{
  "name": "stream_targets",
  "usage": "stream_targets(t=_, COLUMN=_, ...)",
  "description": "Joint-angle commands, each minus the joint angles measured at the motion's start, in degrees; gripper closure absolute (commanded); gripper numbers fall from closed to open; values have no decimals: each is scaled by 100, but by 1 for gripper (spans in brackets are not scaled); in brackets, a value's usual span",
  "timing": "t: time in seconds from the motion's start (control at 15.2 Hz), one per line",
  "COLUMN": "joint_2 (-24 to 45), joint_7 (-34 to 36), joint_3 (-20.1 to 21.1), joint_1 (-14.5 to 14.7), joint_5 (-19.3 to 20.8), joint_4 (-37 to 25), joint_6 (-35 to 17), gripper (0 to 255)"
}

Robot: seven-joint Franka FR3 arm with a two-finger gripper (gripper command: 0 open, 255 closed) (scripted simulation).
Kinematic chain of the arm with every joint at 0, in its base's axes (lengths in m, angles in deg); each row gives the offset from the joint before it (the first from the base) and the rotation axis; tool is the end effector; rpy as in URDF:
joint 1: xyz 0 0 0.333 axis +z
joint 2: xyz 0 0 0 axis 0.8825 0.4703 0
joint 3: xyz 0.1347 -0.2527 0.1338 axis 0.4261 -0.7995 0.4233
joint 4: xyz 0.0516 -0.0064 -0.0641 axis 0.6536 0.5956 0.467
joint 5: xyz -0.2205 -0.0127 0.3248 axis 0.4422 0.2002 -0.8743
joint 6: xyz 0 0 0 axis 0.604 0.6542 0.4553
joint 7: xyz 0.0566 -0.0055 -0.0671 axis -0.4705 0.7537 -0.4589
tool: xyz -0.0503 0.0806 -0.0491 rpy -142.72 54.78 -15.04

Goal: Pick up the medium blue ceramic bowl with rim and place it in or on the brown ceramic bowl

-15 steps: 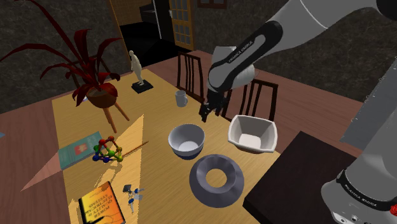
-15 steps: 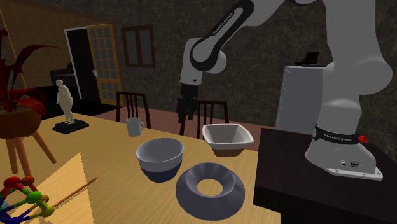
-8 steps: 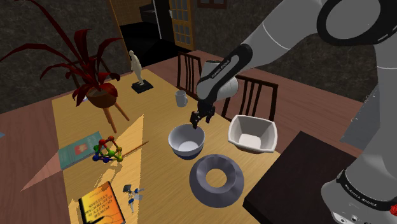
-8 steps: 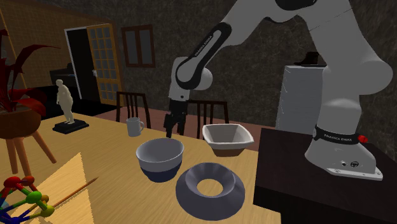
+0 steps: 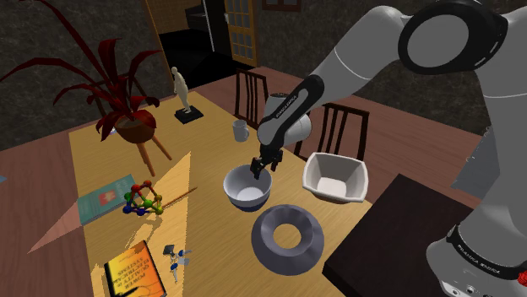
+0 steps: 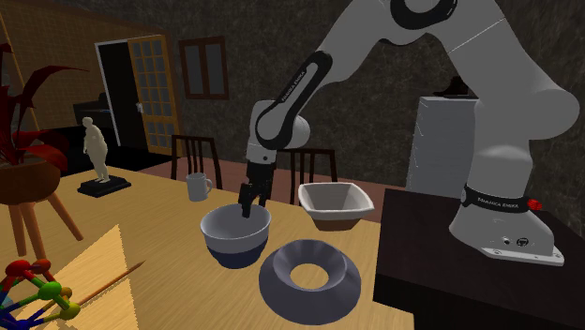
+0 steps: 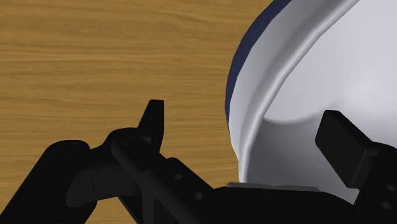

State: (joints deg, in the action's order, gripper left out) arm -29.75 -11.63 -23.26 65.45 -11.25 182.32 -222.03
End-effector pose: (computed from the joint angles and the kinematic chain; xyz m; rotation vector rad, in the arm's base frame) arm 0.6116 0.1119 0.1666 -2.9213 -0.0003 -0.0942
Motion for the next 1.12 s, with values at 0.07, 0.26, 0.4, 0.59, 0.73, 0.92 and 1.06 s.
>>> stream_targets(t=0.07, joint_2=63, joint_7=18, joint_3=-1, joint_1=24, joint_5=4, joint_4=-43, joint_6=-28, gripper=0)
stream_targets(t=0.26, joint_2=63, joint_7=18, joint_3=-1, joint_1=24, joint_5=4, joint_4=-44, joint_6=-28, gripper=0)
stream_targets(t=0.4, joint_2=62, joint_7=17, joint_3=-1, joint_1=23, joint_5=4, joint_4=-42, joint_6=-28, gripper=0)
stream_targets(t=0.59, joint_2=62, joint_7=17, joint_3=-1, joint_1=23, joint_5=4, joint_4=-42, joint_6=-28, gripper=255)
stream_targets(t=0.73, joint_2=62, joint_7=17, joint_3=-1, joint_1=23, joint_5=4, joint_4=-43, joint_6=-28, gripper=255)
stream_targets(t=0.92, joint_2=60, joint_7=16, joint_3=-1, joint_1=22, joint_5=4, joint_4=-43, joint_6=-26, gripper=255)
stream_targets(t=1.06, joint_2=63, joint_7=18, joint_3=-1, joint_1=24, joint_5=4, joint_4=-44, joint_6=-28, gripper=255)
